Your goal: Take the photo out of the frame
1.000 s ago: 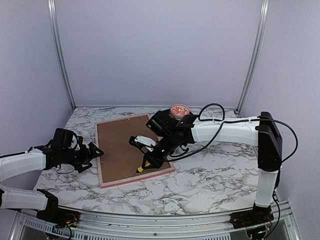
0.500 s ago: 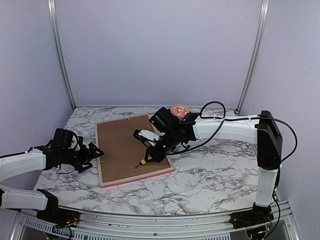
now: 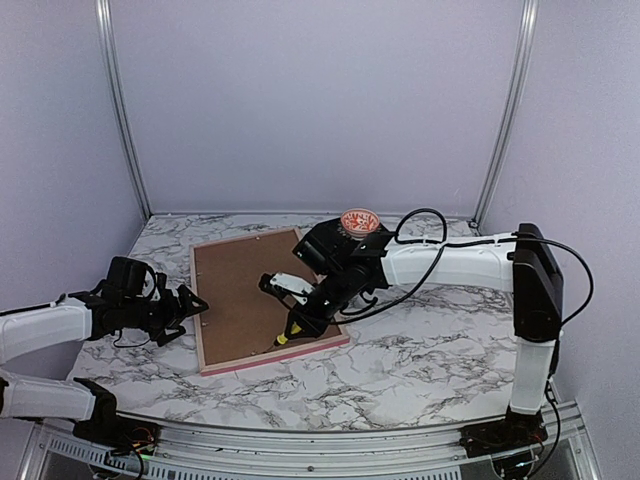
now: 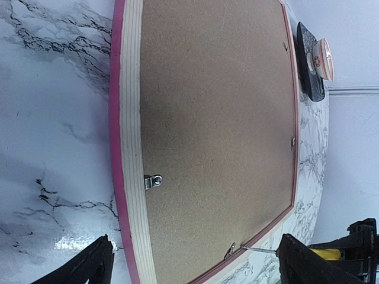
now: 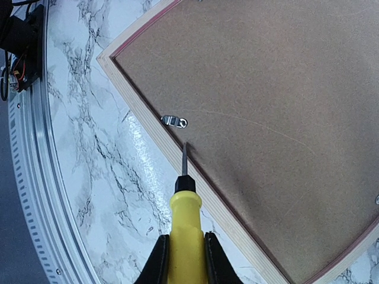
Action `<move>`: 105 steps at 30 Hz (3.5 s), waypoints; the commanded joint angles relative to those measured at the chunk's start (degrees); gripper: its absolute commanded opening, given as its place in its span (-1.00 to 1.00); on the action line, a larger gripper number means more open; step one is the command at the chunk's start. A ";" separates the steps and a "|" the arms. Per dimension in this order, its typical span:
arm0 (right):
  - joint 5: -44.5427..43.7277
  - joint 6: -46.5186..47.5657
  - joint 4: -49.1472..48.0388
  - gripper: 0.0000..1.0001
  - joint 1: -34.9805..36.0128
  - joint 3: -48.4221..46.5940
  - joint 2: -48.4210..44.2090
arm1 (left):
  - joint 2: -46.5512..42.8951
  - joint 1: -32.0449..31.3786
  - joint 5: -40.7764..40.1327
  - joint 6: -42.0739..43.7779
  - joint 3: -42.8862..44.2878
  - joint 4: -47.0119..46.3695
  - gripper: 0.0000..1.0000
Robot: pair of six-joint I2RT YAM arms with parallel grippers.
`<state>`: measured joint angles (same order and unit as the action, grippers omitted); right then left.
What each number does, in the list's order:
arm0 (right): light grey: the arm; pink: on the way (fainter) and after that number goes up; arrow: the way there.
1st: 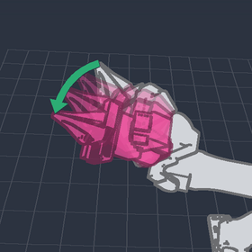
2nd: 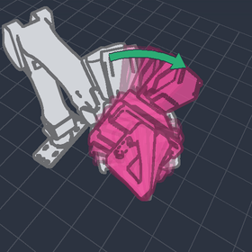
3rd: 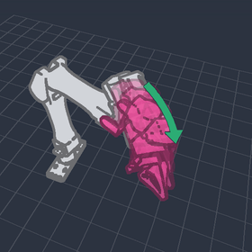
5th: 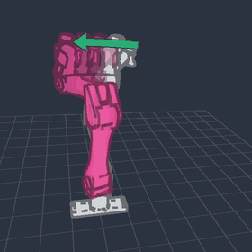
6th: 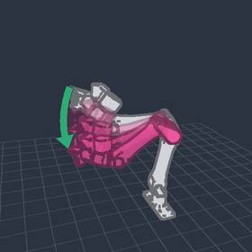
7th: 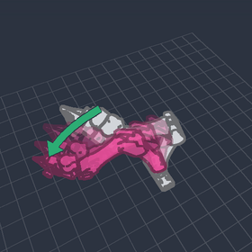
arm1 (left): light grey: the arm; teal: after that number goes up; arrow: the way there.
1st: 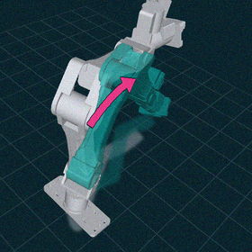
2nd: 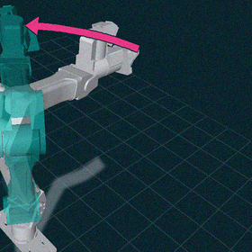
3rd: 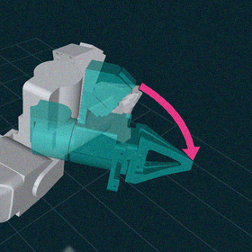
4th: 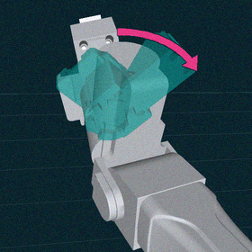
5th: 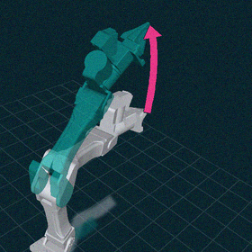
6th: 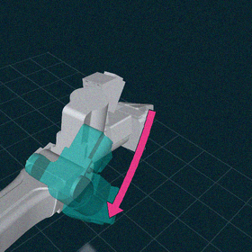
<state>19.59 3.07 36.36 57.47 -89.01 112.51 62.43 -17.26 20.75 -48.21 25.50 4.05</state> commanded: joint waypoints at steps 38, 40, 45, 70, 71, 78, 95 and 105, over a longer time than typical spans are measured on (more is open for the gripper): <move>-3.54 -6.24 -6.27 -1.00 1.63 -4.55 2.71 | -4.00 -12.46 -8.45 -6.31 3.50 0.09 0.98; -3.59 -6.91 -6.86 -1.00 1.96 -5.77 3.47 | -4.91 -10.17 -11.67 -4.70 4.88 4.52 0.98; -3.73 -10.97 -10.01 -1.00 2.44 -8.18 5.97 | -2.58 -2.77 -9.98 -1.95 3.75 6.46 0.98; -4.52 -20.17 -20.47 -1.00 4.23 -17.16 18.13 | 8.99 -0.95 -6.62 -7.46 -0.02 -13.13 0.98; -4.43 -20.34 -20.51 -1.00 4.23 -17.74 18.62 | 9.06 -0.97 -6.68 -7.55 -0.13 -13.25 0.98; -3.62 -21.34 -20.58 -1.00 4.23 -20.88 21.64 | 10.02 -1.01 -6.64 -8.19 -0.88 -14.63 0.98; -11.70 -26.33 -23.53 -1.00 3.96 -22.10 23.07 | 8.81 -1.11 -6.27 -8.48 -0.66 -14.75 0.98; -10.12 -29.07 -26.31 -1.00 4.47 -21.25 23.38 | 8.54 -1.07 -6.81 -9.01 -0.64 -14.71 0.98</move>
<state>9.91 -24.25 12.25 61.71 -108.95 135.13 72.03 -18.44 14.04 -56.71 25.19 -9.69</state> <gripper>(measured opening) 0.148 0.989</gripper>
